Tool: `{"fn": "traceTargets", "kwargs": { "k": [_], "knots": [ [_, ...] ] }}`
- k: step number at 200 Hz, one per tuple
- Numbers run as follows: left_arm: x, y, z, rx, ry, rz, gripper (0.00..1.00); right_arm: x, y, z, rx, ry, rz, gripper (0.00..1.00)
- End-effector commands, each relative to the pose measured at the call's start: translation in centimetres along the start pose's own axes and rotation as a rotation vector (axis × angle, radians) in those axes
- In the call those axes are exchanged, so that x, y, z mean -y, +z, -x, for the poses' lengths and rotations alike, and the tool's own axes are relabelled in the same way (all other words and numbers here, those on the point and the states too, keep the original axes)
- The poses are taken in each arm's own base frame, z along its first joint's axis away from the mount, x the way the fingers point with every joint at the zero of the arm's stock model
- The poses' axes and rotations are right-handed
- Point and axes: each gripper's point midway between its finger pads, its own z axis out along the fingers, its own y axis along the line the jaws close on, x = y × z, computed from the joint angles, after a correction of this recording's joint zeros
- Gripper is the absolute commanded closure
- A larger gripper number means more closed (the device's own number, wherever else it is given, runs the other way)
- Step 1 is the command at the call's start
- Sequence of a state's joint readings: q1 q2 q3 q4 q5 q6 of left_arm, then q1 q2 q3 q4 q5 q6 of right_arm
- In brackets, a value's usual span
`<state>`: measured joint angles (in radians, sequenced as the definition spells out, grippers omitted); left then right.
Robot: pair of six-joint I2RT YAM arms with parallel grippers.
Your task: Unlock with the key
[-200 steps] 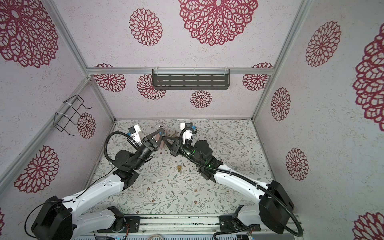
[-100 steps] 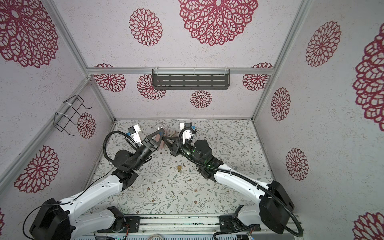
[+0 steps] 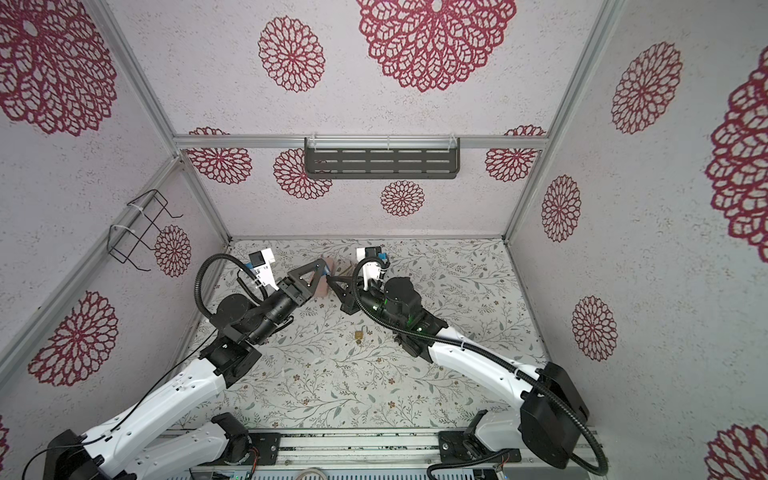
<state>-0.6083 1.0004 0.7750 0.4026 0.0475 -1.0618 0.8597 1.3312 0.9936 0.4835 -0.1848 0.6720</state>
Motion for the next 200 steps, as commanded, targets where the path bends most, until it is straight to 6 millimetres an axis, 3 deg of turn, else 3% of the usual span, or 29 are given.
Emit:
{"fn": "traceTargets", "kwargs": {
  "k": [1, 45, 79, 124, 145, 200],
  "knots": [
    [-2.0, -0.4, 0.1, -0.054, 0.043, 0.18, 0.22, -1.1, -0.5, 2.7, 0.044, -0.103, -0.027, 1.0],
    [-4.7, -0.2, -0.4, -0.16, 0.041, 0.418, 0.26, -0.1, 0.2, 1.6, -0.018, -0.208, -0.111, 1.0],
    [-5.6, 1.4, -1.8, -0.239, -0.007, 0.466, 0.28, 0.2, 0.5, 1.0, -0.036, -0.258, -0.151, 1.0],
    [-6.5, 2.3, -1.9, -0.231, -0.059, 0.505, 0.39, 0.3, 1.1, -0.2, -0.091, -0.369, -0.227, 1.0],
    [-7.0, 2.5, -2.1, -0.219, -0.108, 0.498, 0.44, 0.5, 1.3, -0.4, -0.103, -0.408, -0.263, 1.0],
    [-7.3, 1.9, -1.5, -0.158, -0.136, 0.501, 0.46, 1.2, 1.7, -0.9, -0.126, -0.432, -0.306, 1.0]
  ]
}}
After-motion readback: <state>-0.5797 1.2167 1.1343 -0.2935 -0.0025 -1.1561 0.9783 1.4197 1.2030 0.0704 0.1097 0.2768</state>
